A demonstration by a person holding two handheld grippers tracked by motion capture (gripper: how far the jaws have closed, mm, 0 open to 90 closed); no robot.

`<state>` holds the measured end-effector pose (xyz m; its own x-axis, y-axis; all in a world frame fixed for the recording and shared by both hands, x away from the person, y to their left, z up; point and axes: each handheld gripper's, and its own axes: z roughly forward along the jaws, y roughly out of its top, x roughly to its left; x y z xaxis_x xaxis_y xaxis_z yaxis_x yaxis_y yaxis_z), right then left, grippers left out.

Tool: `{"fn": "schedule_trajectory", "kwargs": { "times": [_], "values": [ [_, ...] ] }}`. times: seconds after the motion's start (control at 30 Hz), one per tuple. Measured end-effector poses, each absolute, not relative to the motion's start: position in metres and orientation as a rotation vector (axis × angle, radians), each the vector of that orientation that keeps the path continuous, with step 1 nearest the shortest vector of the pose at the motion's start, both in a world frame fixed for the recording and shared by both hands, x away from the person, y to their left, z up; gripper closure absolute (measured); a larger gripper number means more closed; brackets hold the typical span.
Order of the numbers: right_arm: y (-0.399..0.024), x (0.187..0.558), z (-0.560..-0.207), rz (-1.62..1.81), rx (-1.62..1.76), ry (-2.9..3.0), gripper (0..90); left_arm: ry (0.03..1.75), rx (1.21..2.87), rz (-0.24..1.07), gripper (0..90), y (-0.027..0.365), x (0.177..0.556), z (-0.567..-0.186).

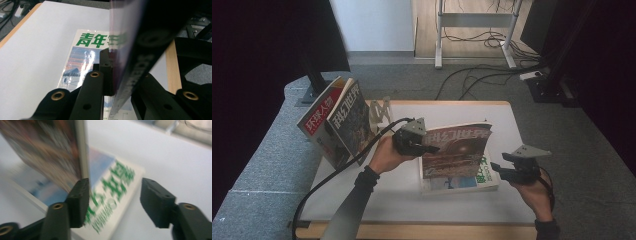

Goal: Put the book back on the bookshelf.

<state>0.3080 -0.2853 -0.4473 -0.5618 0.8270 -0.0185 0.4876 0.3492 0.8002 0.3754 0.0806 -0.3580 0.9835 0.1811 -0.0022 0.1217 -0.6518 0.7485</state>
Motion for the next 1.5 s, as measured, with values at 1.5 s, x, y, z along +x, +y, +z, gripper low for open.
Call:
{"fn": "schedule_trajectory", "kwargs": {
  "times": [1.5],
  "values": [
    [-0.317,0.28,-0.537,0.984,1.321,2.179,12.3,0.789,2.068,0.36,84.4,0.236,0.325,-0.329]
  ]
}}
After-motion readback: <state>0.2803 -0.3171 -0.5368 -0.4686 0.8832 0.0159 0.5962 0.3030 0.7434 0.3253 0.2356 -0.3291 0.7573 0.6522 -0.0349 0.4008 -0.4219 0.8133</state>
